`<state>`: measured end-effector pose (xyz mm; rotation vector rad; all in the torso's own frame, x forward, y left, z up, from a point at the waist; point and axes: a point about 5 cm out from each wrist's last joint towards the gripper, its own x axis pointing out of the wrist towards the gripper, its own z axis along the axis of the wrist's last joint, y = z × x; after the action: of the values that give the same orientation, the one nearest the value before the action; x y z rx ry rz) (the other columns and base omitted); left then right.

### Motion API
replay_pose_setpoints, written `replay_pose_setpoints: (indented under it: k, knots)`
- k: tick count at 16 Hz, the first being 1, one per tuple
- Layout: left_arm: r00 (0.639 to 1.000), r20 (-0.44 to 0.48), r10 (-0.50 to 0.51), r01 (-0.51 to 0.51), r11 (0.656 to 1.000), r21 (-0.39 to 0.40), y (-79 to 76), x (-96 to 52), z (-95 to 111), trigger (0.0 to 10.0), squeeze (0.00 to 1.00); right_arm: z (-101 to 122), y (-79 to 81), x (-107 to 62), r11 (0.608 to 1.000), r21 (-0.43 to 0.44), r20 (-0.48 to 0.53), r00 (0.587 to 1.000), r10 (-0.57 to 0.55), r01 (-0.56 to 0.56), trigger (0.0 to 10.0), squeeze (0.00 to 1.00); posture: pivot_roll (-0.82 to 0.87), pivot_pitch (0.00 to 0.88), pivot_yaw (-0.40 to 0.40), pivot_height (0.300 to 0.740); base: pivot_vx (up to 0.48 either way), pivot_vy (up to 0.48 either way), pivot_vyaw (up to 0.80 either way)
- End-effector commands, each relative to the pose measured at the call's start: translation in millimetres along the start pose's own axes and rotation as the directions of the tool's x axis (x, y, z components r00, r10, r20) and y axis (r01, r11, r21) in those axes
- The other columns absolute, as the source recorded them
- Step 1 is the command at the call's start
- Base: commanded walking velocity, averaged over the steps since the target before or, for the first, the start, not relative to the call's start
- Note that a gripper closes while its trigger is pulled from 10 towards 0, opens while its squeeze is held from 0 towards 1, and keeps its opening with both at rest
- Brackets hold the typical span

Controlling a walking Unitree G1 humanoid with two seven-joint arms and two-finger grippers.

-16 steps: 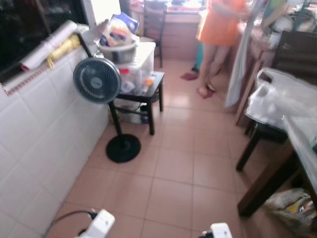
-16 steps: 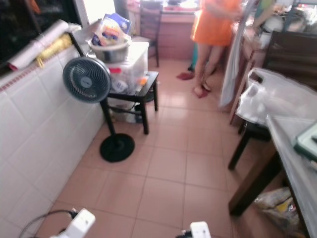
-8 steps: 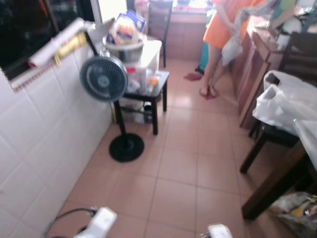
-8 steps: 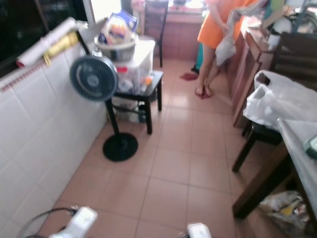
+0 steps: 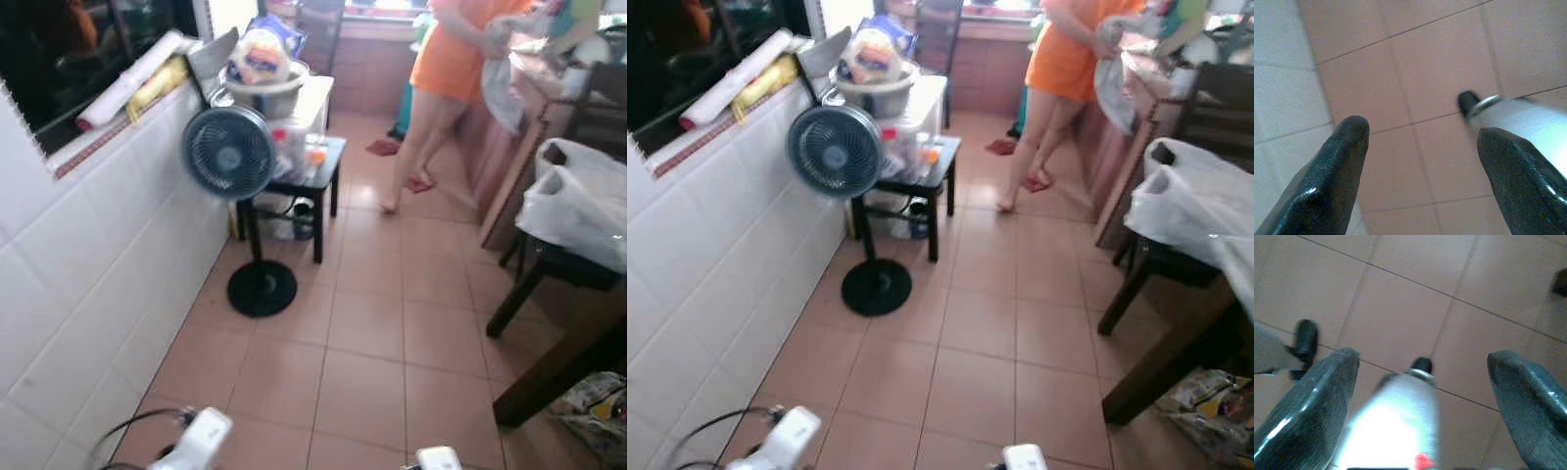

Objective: Setting the table

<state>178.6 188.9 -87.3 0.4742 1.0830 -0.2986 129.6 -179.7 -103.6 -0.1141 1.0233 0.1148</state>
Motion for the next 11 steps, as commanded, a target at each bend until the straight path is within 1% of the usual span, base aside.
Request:
replay_pose_setpoints:
  k: [1,6,11]
  knots:
    - [1.000,-0.024,0.014,-0.014,1.000,0.005,5.8,-1.3,-7.9,10.0,0.00,4.8,3.8,1.5,1.000,0.002,0.013,1.000,0.005,-0.005,10.0,0.00,0.08,0.000,-0.028,0.740,0.000,0.454,0.00]
    - [1.000,-0.021,0.011,-0.011,1.000,0.007,6.1,-1.2,-7.1,10.0,0.00,4.2,5.4,1.7,1.000,-0.010,0.007,1.000,0.006,-0.006,10.0,0.00,0.08,0.000,-0.029,0.740,0.000,0.332,0.00]
    - [1.000,-0.022,0.012,-0.011,1.000,0.012,7.2,-1.3,-6.5,10.0,0.00,5.2,8.7,2.2,1.000,-0.020,0.010,1.000,0.010,-0.009,10.0,0.00,0.08,0.000,-0.027,0.740,0.000,0.480,0.00]
